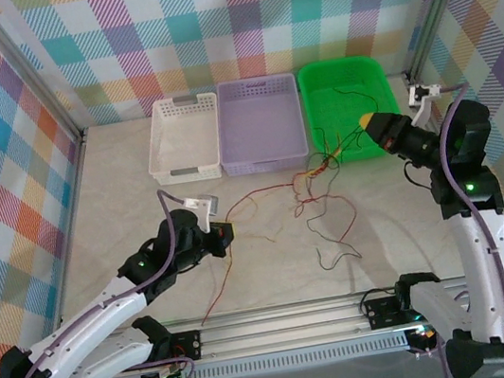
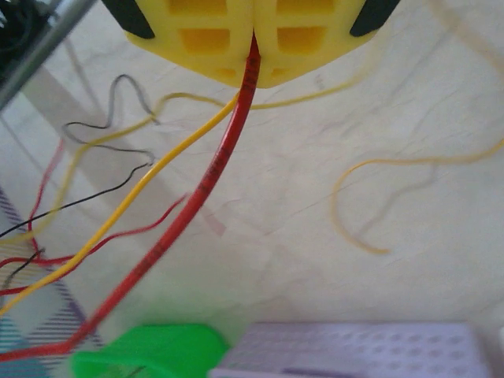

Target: Untangle the cables

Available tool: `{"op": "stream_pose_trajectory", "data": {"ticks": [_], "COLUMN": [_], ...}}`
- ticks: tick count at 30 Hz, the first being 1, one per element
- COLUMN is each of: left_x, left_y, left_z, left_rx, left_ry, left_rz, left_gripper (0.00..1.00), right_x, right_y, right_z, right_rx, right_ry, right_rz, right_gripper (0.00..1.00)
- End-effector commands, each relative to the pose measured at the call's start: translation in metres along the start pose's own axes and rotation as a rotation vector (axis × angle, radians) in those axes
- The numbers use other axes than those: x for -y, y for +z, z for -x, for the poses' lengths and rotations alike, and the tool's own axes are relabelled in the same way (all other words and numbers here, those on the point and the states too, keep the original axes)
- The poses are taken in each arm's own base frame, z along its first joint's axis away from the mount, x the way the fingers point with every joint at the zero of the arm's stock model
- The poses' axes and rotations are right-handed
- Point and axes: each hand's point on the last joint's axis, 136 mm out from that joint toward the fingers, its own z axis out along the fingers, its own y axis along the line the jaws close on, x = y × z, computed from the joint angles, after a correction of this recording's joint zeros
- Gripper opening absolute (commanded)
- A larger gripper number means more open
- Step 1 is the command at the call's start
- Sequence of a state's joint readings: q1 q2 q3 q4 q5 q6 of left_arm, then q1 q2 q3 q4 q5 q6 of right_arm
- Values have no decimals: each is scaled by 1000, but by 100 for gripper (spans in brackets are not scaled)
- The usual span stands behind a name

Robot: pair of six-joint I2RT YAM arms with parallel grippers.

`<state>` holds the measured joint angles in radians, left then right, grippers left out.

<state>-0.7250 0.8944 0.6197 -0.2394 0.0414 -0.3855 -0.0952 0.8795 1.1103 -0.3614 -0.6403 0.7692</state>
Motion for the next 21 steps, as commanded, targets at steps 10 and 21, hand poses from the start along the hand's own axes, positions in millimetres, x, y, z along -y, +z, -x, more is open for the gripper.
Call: {"op": "stream_pose_trajectory", "data": {"ticks": [10,21], "left_x": [-64,-9], "left_y": [-65,-67], "left_z": [33,100], "left_rx": [155,181], "left_ry": [-336,-252], "left_rz": [146,-63], "left_gripper": [0,0], "right_x": [38,22], "right_y": [-11,31], "right_z": [-10,-97], "right_rx": [3,-316], "right_ry": [4,-132], "right_rz": [-125,93], "right_gripper": [0,0]}}
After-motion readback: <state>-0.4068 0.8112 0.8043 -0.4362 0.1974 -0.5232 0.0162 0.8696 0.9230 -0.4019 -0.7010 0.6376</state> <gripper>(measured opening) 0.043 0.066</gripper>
